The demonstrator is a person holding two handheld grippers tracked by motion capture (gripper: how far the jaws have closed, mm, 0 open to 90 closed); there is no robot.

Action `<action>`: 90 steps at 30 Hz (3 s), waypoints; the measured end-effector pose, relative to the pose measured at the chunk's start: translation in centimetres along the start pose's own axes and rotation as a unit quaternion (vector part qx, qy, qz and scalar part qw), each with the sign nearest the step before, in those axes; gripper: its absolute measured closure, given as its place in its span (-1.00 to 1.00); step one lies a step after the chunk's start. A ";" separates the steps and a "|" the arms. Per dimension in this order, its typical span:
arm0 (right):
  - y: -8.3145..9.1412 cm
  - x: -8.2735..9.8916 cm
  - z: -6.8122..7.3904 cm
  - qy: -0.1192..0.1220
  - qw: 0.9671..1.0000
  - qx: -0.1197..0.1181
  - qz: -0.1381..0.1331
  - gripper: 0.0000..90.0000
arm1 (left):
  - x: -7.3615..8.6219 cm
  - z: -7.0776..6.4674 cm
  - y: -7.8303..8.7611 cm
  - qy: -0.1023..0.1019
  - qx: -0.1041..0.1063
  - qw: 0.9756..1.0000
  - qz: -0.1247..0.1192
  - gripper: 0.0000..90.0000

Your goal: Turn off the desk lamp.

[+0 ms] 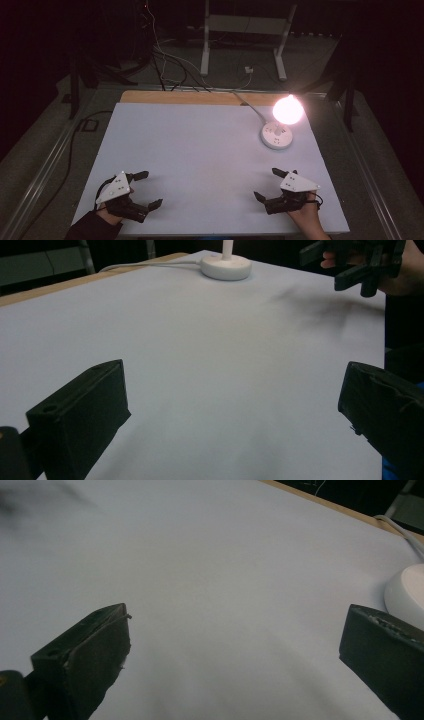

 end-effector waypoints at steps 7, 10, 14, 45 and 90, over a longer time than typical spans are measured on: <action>0.0 -0.2 0.3 0.003 1.000 -0.018 0.003 -1.00 | -0.1 0.0 0.1 -0.001 0.000 1.000 -0.003 -0.99; -0.1 -0.2 0.6 0.003 1.000 -0.031 0.004 -1.00 | -0.1 0.0 0.1 -0.001 0.004 1.000 -0.006 -0.99; -0.2 -0.2 0.8 0.003 0.999 -0.037 0.009 -1.00 | -0.2 -0.1 0.2 0.002 0.004 1.000 -0.011 -0.99; 0.9 -3.9 0.9 -0.009 0.998 -0.065 -0.002 -1.00 | -0.2 -0.1 0.1 0.005 0.008 1.000 -0.015 -0.99; -1.9 -6.1 -8.1 -0.053 0.998 0.020 -0.019 -1.00 | -0.3 -0.1 0.1 0.006 0.009 1.000 -0.017 -0.99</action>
Point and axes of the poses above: each handheld gripper's, and its own axes: y roughly backward along the jaws, x roughly out of its underside, z roughly to its left, the point moved 4 cm from there along -y, roughly forward along the jaws, and after that the axes turned 14 degrees about x, right-handed, at the moved point
